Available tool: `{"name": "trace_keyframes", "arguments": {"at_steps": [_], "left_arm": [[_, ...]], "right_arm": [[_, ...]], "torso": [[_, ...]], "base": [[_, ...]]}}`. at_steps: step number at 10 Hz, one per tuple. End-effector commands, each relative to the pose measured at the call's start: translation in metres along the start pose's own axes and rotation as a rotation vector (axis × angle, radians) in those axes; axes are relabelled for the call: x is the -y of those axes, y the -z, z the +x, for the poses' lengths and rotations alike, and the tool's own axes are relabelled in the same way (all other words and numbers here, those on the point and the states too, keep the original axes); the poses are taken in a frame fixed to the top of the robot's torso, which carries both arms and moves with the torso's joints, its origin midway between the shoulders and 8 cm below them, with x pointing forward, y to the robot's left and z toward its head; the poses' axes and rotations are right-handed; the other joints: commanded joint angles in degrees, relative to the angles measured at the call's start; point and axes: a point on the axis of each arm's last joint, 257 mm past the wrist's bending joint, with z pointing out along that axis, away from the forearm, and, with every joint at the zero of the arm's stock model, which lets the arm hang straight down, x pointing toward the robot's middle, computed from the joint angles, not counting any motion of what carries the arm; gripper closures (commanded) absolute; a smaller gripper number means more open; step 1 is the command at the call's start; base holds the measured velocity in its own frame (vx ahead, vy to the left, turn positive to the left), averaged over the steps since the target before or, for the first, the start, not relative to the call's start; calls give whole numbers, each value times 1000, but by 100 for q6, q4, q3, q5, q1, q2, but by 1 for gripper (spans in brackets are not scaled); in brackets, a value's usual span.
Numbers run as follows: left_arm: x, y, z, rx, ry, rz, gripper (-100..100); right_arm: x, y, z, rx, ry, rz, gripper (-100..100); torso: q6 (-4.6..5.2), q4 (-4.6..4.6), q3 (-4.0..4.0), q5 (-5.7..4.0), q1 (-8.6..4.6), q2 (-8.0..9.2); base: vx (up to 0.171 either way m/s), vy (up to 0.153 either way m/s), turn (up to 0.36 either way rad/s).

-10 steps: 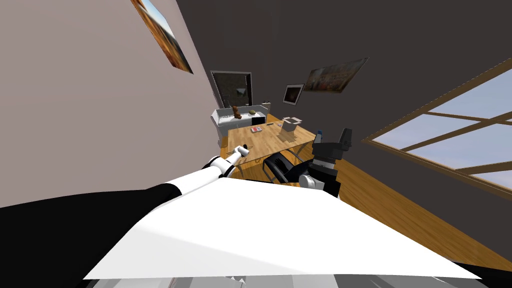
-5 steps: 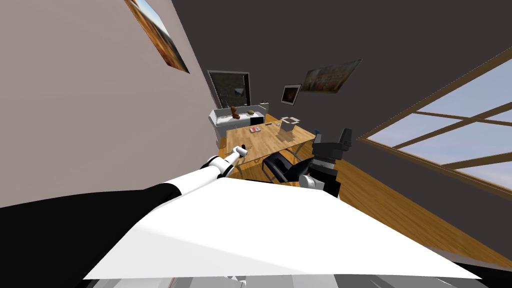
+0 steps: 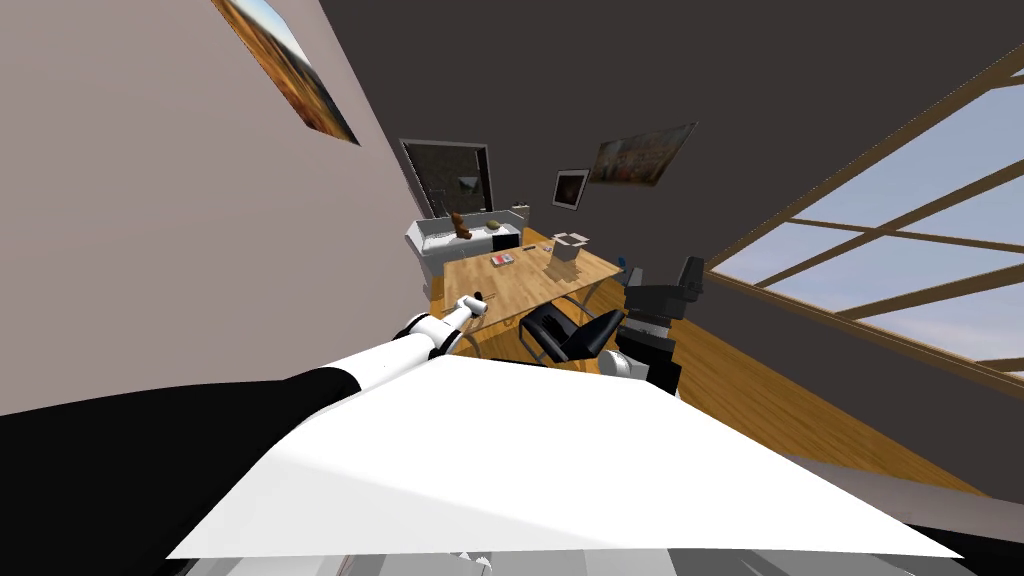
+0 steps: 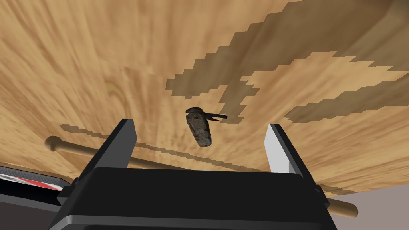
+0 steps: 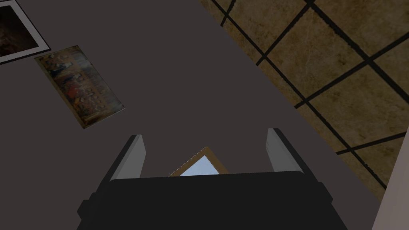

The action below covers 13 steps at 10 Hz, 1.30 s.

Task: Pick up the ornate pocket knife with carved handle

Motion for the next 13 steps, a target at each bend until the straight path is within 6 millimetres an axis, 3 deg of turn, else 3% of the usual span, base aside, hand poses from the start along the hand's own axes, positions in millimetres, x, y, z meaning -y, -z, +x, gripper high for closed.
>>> {"name": "trace_keyframes", "arguments": {"at_steps": [1, 2, 3, 4, 8, 9, 10, 12, 13], "left_arm": [[-3, -2, 0, -2, 4, -6, -100], [-20, -6, -6, 2, 19, -12, -100], [-14, -4, -4, -1, 14, -11, -100], [-15, -4, -4, -1, 14, -11, 100], [-15, -4, -4, -1, 15, -12, 100], [-15, -4, -4, -1, 15, -12, 0], [5, 1, 3, -4, -3, -2, 100], [13, 3, 6, -6, -11, 1, 100], [28, 8, 12, -8, -26, 8, 100]], "right_arm": [[0, 0, 0, 0, 0, 0, 0], [0, 0, 0, 0, 0, 0, 0], [0, 0, 0, 0, 0, 0, 0], [0, 0, 0, 0, 0, 0, 0], [0, 0, 0, 0, 0, 0, 0], [0, 0, 0, 0, 0, 0, 0], [0, 0, 0, 0, 0, 0, 0], [0, 0, 0, 0, 0, 0, 0], [0, 0, 0, 0, 0, 0, 0]], "torso": [[0, 0, 0, 0, 0, 0], [1, 0, 0, 1, 7, 0], [4, -1, -2, 3, 8, -4], [4, -2, -6, 6, 17, -10], [6, -3, -7, 9, 25, -11], [6, -3, -7, 9, 25, -11], [6, -3, -7, 9, 25, -11], [5, -1, -4, 10, 39, -6], [5, -2, -3, 11, 38, -4]], "base": [[8, -16, 39], [16, -26, -121], [6, -12, -24], [0, 0, 0], [0, 0, 0], [0, 0, 0], [-7, 31, 141], [-19, 42, 88], [-9, 43, 119]]}}
